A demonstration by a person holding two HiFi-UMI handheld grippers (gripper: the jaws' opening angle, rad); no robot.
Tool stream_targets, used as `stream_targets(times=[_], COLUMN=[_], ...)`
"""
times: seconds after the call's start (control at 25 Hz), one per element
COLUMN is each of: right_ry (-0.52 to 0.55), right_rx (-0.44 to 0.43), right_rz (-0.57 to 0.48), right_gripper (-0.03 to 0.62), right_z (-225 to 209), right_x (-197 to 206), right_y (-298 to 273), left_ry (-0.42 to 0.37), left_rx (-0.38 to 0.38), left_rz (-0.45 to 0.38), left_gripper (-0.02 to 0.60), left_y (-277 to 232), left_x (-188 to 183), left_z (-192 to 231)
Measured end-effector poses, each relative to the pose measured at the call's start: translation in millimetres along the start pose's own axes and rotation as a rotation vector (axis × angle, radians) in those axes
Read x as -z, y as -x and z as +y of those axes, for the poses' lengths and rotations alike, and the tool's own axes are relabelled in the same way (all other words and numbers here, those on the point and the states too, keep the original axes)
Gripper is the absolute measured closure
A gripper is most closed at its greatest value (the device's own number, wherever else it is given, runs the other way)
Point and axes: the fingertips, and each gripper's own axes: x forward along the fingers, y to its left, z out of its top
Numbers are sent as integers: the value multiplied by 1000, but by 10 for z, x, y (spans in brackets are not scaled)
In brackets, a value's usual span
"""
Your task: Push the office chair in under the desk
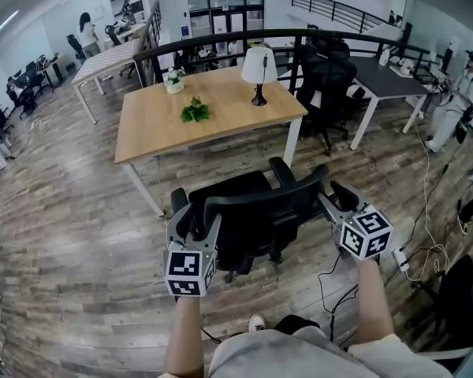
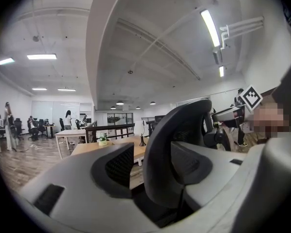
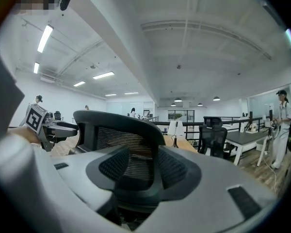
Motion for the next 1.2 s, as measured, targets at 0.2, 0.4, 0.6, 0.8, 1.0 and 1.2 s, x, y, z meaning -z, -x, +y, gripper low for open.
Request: stream_targets(times=[0.2,0.4,0.6,0.8,1.0,1.2], right_ry=[22,14,-37,-55,-47,-30], right_rx=[-21,-49,-151,-190,-232,-241], right_rz=[20,16,-26,-63,-98,-93], right_gripper=[365,362,359,358,353,356], right_z=[-104,-300,-326,-342,-370,-353], right_x=[33,118,143,127,89,38], right_y=[-230,-493,-676,-816,-956,-1189], left_ry=[6,14,27,64,84,95], left_rx=[31,86,91,106,97,91], left_rz=[33,33,28,7,-7,13], left_gripper=[305,288,285,293,306,310], left_y=[-145,-349,-468,-561,-677,-814], left_x=[104,117,132,162,163,166], left_z=[-4,-48,-26,19,111,294])
